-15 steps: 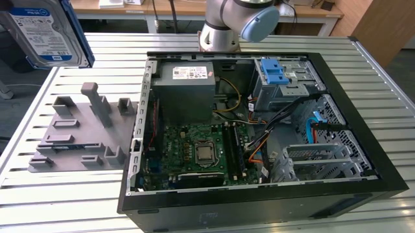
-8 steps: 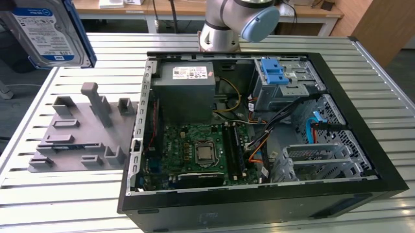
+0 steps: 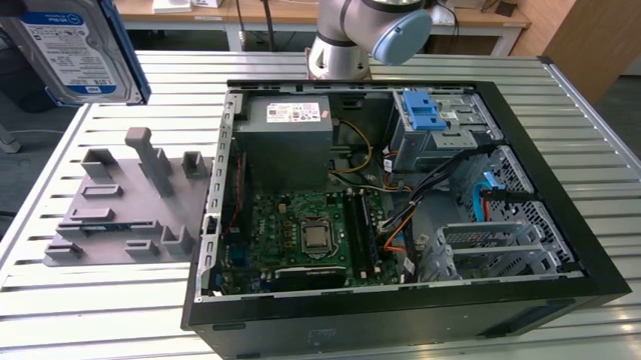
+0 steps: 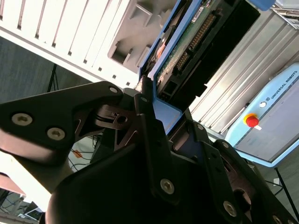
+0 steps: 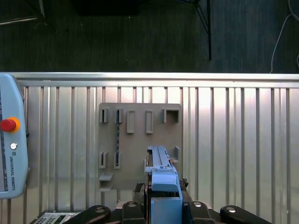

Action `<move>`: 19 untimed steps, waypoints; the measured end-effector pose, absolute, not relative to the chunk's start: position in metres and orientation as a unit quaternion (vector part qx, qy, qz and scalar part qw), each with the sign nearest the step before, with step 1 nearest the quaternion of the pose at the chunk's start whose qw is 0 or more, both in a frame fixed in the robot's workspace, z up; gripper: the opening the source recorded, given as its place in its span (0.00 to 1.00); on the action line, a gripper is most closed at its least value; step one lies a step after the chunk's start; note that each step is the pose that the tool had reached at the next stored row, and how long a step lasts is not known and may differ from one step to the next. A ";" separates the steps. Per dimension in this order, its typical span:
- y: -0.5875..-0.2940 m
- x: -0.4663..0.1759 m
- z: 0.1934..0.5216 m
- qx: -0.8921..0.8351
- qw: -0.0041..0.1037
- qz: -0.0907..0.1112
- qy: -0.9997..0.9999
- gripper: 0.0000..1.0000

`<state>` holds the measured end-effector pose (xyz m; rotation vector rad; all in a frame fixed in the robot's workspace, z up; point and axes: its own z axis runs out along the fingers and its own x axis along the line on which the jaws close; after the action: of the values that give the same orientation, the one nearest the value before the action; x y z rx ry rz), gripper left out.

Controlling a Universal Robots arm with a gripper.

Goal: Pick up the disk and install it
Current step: 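Pick up the disk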

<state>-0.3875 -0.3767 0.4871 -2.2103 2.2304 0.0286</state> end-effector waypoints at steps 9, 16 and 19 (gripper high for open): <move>-0.377 -0.386 0.487 -0.704 0.001 0.009 0.710 0.36; -0.377 -0.383 0.487 -0.704 0.001 0.009 0.710 0.36; -0.378 -0.381 0.487 -0.704 0.001 0.009 0.710 0.36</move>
<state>-0.3813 -0.3775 0.4871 -2.2103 2.2303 0.0286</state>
